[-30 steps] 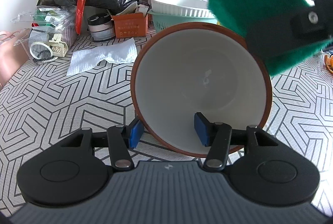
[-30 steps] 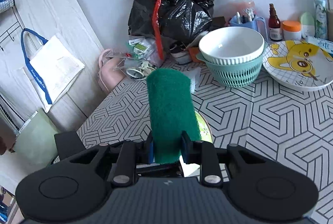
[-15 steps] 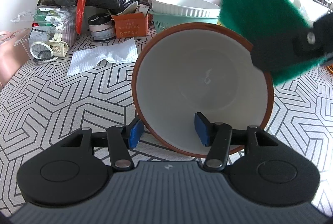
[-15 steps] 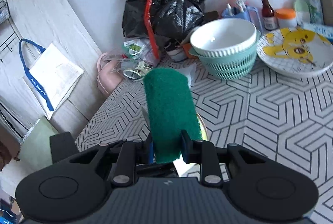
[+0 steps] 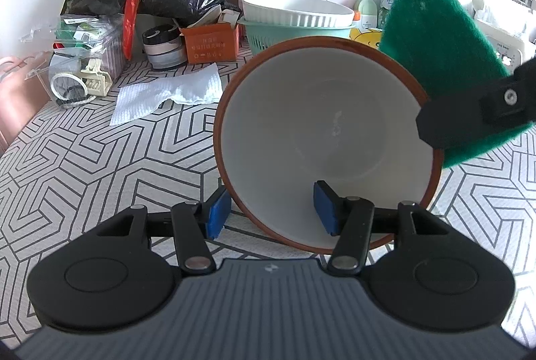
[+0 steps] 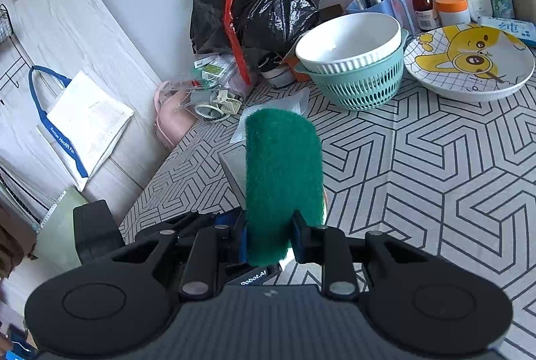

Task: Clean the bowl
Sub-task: 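Scrub the bowl's rim and interior with the right gripper while the left gripper holds it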

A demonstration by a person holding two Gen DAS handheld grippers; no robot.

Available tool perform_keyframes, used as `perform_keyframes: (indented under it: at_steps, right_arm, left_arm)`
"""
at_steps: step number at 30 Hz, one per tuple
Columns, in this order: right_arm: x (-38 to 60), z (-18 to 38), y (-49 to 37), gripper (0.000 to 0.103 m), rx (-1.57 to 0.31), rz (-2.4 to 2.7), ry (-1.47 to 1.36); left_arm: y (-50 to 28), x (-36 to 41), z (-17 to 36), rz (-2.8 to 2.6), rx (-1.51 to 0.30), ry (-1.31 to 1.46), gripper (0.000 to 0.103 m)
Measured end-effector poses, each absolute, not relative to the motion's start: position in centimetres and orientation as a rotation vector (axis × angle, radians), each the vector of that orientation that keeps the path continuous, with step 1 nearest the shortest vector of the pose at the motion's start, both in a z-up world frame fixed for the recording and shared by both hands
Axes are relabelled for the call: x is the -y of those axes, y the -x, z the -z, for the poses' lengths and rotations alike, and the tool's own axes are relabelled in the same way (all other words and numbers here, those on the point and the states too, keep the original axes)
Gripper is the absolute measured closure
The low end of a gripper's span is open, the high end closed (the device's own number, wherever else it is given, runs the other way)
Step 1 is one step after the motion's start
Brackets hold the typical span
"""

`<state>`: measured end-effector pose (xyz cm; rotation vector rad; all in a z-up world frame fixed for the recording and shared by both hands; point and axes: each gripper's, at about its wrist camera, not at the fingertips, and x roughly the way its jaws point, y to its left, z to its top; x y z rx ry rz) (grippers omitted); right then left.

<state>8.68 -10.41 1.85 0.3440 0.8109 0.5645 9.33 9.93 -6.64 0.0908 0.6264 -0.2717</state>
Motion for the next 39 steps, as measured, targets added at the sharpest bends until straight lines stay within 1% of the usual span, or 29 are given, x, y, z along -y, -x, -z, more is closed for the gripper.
perform_keyframes:
  at_steps: [7, 11, 20, 27, 33, 39]
  right_arm:
    - [9.2, -3.7, -8.8, 0.078, -0.787, -0.571, -0.284]
    - [8.9, -3.8, -8.8, 0.078, -0.784, -0.557, -0.262]
    - [10.7, -1.5, -9.0, 0.078, -0.818, -0.535, -0.325]
    - [11.3, -0.8, -8.5, 0.077, -0.801, -0.525, -0.360]
    - [9.8, -2.7, -7.9, 0.077, -0.778, -0.529, -0.279]
    - [7.5, -4.0, -7.5, 0.078, -0.792, -0.475, -0.134]
  left_arm:
    - [-9.3, -9.7, 6.7, 0.269, -0.620, -0.105, 0.049]
    - [-9.1, -9.2, 6.6, 0.262, -0.608, -0.136, 0.049]
    - [-8.8, -8.6, 6.6, 0.256, -0.591, -0.177, 0.049]
    - [-8.7, -8.4, 6.6, 0.265, -0.587, -0.187, 0.049]
    - [-8.7, -8.7, 6.5, 0.274, -0.596, -0.166, 0.049]
    - [-8.5, -8.5, 6.5, 0.273, -0.590, -0.176, 0.049]
